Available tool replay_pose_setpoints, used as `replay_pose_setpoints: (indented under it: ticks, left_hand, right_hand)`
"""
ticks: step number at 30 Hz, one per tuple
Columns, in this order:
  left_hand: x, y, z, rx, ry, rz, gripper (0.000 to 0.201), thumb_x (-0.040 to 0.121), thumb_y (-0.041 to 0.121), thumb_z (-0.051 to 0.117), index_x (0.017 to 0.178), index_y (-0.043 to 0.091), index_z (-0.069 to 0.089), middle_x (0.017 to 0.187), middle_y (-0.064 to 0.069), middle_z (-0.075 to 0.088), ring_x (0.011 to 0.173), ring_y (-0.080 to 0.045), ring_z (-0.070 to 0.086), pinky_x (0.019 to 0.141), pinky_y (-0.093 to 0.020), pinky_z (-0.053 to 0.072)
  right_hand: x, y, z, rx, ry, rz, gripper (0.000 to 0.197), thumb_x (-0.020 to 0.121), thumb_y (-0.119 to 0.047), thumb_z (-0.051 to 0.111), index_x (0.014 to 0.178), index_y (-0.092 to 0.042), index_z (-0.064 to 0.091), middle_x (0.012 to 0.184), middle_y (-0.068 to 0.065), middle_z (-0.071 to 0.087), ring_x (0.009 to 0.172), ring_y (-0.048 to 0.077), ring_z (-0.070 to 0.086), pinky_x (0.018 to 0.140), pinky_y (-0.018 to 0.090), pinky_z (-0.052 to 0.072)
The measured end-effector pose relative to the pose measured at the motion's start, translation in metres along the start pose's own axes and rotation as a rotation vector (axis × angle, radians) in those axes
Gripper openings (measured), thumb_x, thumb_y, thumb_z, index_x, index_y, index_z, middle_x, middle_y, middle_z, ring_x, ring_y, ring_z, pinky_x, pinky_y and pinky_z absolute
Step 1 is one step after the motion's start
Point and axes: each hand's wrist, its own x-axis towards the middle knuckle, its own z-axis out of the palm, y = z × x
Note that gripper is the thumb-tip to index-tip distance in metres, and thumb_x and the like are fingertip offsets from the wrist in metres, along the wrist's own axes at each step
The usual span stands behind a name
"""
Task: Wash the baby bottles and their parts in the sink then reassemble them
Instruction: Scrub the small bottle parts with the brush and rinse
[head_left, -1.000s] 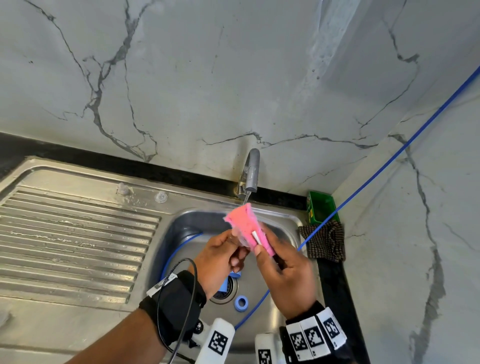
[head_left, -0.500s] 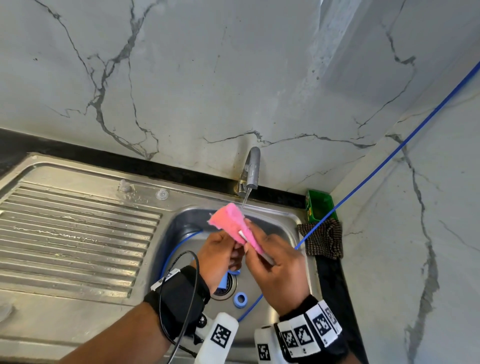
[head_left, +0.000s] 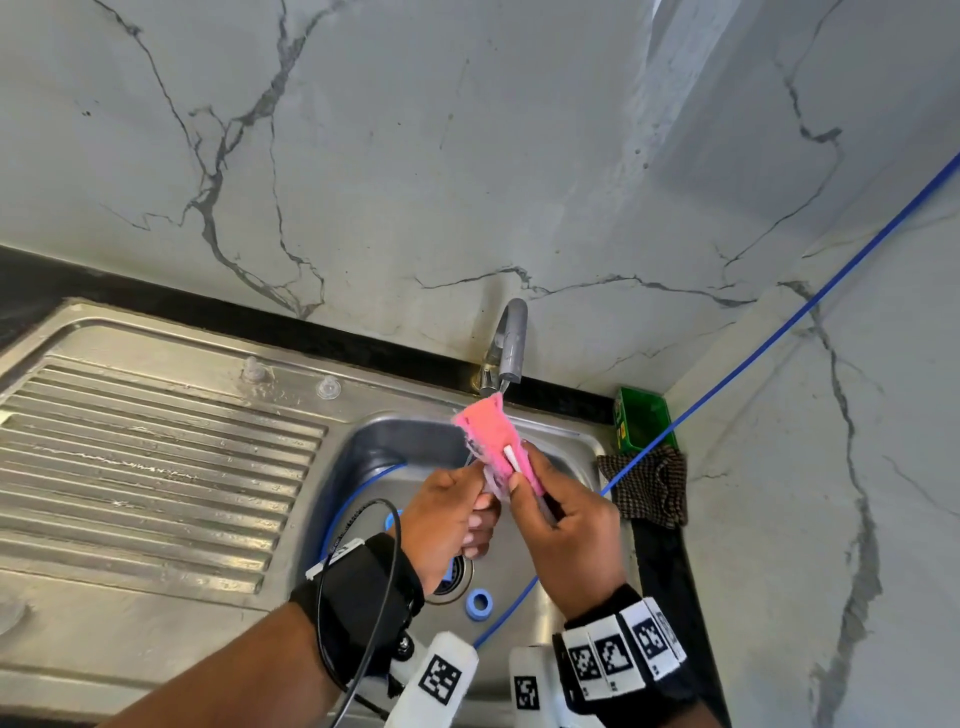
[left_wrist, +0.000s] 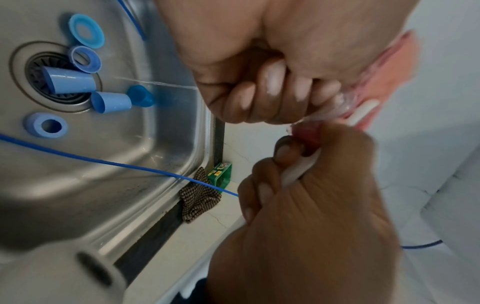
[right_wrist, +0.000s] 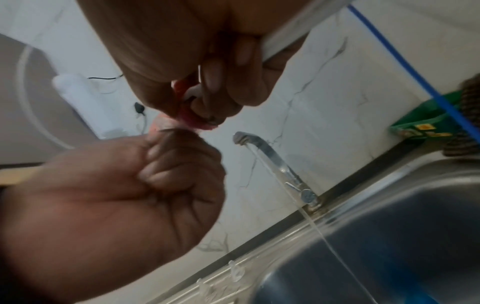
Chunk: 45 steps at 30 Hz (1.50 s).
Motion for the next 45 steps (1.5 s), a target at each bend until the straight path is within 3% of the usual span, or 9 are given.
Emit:
replay_pose_setpoints:
  ticks: [4, 14, 17, 21, 25, 28, 32, 38, 45]
  left_hand:
    - [0.0, -0.002, -0.002, -0.039, 0.002, -0.002, 0.046, 0.103, 0.007, 0.034, 0.059, 0.018, 0.039, 0.048, 0.004, 0.028, 0.041, -0.01, 0.024, 0.043, -0.023, 0.024]
    - [0.001, -0.005, -0.004, -0.03, -0.01, -0.055, 0.048, 0.104, 0.014, 0.035, 0.056, 0.021, 0.037, 0.049, 0.004, 0.029, 0.041, -0.011, 0.023, 0.044, -0.025, 0.024]
    - [0.003, -0.005, -0.006, -0.073, 0.015, -0.039, 0.049, 0.101, 0.007, 0.035, 0.053, 0.021, 0.041, 0.048, 0.005, 0.029, 0.04, -0.01, 0.024, 0.042, -0.022, 0.024]
    - [0.002, -0.006, -0.004, -0.053, -0.006, -0.05, 0.046, 0.104, 0.016, 0.038, 0.058, 0.02, 0.037, 0.05, 0.004, 0.027, 0.042, -0.012, 0.022, 0.045, -0.025, 0.023]
    - [0.005, -0.007, -0.008, -0.057, 0.023, -0.042, 0.042, 0.1, 0.007, 0.034, 0.059, 0.016, 0.038, 0.048, 0.004, 0.028, 0.038, -0.01, 0.024, 0.041, -0.021, 0.024]
    - [0.005, -0.009, -0.006, -0.028, -0.002, -0.056, 0.045, 0.105, 0.017, 0.037, 0.06, 0.02, 0.037, 0.05, 0.004, 0.028, 0.041, -0.011, 0.023, 0.043, -0.024, 0.024]
    - [0.008, -0.007, -0.01, -0.055, 0.029, -0.031, 0.043, 0.101, 0.009, 0.036, 0.059, 0.017, 0.038, 0.049, 0.003, 0.028, 0.039, -0.01, 0.025, 0.04, -0.021, 0.026]
    - [0.015, -0.008, -0.014, -0.042, 0.038, -0.036, 0.04, 0.101, 0.01, 0.035, 0.062, 0.015, 0.04, 0.05, 0.004, 0.029, 0.04, -0.01, 0.024, 0.042, -0.022, 0.024]
    - [0.023, -0.011, -0.018, -0.009, 0.039, -0.048, 0.044, 0.1, 0.009, 0.035, 0.058, 0.016, 0.038, 0.049, 0.003, 0.028, 0.04, -0.01, 0.024, 0.043, -0.024, 0.023]
  right_hand:
    - [0.0, -0.004, -0.001, -0.063, -0.039, -0.076, 0.034, 0.092, -0.023, 0.065, 0.125, -0.018, 0.071, 0.067, -0.009, 0.06, 0.06, -0.005, 0.045, 0.063, -0.004, 0.031]
    - [0.002, -0.002, 0.003, -0.083, -0.004, -0.055, 0.03, 0.093, -0.021, 0.063, 0.12, -0.015, 0.072, 0.065, -0.016, 0.049, 0.059, -0.004, 0.043, 0.06, -0.005, 0.027]
    - [0.001, -0.008, 0.005, -0.087, -0.032, -0.105, 0.034, 0.093, -0.024, 0.059, 0.122, -0.011, 0.072, 0.068, -0.01, 0.058, 0.066, -0.008, 0.042, 0.066, -0.005, 0.03]
    - [0.003, -0.003, 0.005, -0.076, -0.01, -0.042, 0.033, 0.094, -0.027, 0.058, 0.123, -0.018, 0.072, 0.064, -0.015, 0.05, 0.055, -0.01, 0.042, 0.059, -0.004, 0.028]
    - [0.0, -0.006, 0.006, -0.096, -0.047, -0.128, 0.034, 0.093, -0.025, 0.059, 0.122, -0.012, 0.072, 0.066, -0.008, 0.06, 0.06, 0.001, 0.047, 0.062, 0.001, 0.034]
    - [0.003, 0.001, 0.007, -0.09, 0.009, -0.049, 0.035, 0.093, -0.028, 0.058, 0.121, -0.013, 0.073, 0.06, -0.013, 0.048, 0.058, 0.003, 0.044, 0.057, -0.002, 0.029]
    - [0.001, -0.003, 0.012, -0.082, -0.037, -0.107, 0.034, 0.092, -0.024, 0.06, 0.123, -0.014, 0.072, 0.067, -0.006, 0.063, 0.06, 0.005, 0.052, 0.059, 0.008, 0.039]
    - [0.002, -0.001, 0.018, -0.049, -0.056, -0.083, 0.035, 0.093, -0.023, 0.058, 0.124, -0.014, 0.071, 0.068, -0.007, 0.063, 0.065, -0.006, 0.045, 0.066, -0.003, 0.032]
    - [-0.001, 0.009, 0.023, 0.013, -0.064, -0.04, 0.035, 0.094, -0.024, 0.057, 0.124, -0.014, 0.071, 0.068, -0.014, 0.058, 0.06, 0.0, 0.048, 0.062, 0.0, 0.035]
